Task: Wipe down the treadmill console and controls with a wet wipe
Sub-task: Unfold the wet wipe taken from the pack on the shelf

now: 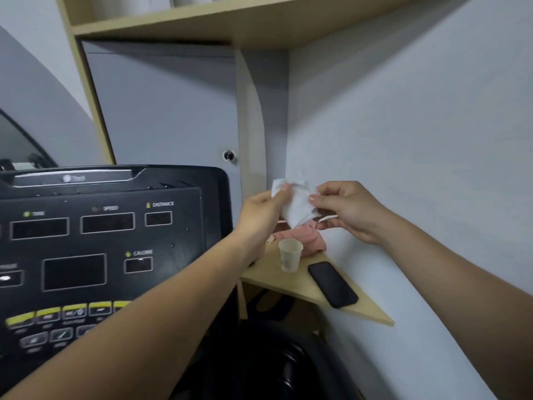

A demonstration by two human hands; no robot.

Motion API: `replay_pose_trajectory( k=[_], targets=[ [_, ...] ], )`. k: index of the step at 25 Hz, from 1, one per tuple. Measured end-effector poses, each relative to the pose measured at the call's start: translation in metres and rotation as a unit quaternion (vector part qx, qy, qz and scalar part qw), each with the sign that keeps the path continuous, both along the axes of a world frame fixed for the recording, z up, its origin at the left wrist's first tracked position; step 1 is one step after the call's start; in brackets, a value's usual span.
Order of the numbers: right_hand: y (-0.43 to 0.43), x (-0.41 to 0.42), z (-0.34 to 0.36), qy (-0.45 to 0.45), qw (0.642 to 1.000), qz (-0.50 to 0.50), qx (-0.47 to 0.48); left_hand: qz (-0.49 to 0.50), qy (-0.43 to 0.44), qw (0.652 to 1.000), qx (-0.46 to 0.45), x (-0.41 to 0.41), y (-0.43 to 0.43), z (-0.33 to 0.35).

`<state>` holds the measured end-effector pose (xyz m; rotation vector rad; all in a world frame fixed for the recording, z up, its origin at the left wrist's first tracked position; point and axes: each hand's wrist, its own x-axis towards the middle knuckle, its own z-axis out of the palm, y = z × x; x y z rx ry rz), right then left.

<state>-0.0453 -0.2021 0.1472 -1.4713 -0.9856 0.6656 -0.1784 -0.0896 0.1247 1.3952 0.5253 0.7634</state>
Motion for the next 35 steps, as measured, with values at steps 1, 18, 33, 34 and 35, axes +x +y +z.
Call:
replay_pose_trajectory(
  k=[1,18,33,34,35],
  targets=[
    [-0.001,-0.012,0.001,-0.004,1.0,-0.002,0.005,0.002,-0.019,1.0,-0.013,-0.014,-0.002,0.001],
    [0.046,-0.299,-0.017,-0.064,0.995,-0.002,0.077,0.182,-0.073,0.98,0.045,-0.326,0.001,-0.017],
    [0.034,-0.465,-0.027,-0.053,0.995,0.048,0.065,0.25,-0.031,0.958,0.135,-0.49,0.001,-0.025],
    [0.034,-0.463,-0.027,-0.018,0.995,0.071,0.074,0.247,-0.039,0.959,0.136,-0.489,0.002,-0.023],
    [0.034,-0.461,-0.027,0.023,0.992,0.092,0.082,0.245,-0.046,0.959,0.136,-0.487,0.004,-0.022]
  ],
)
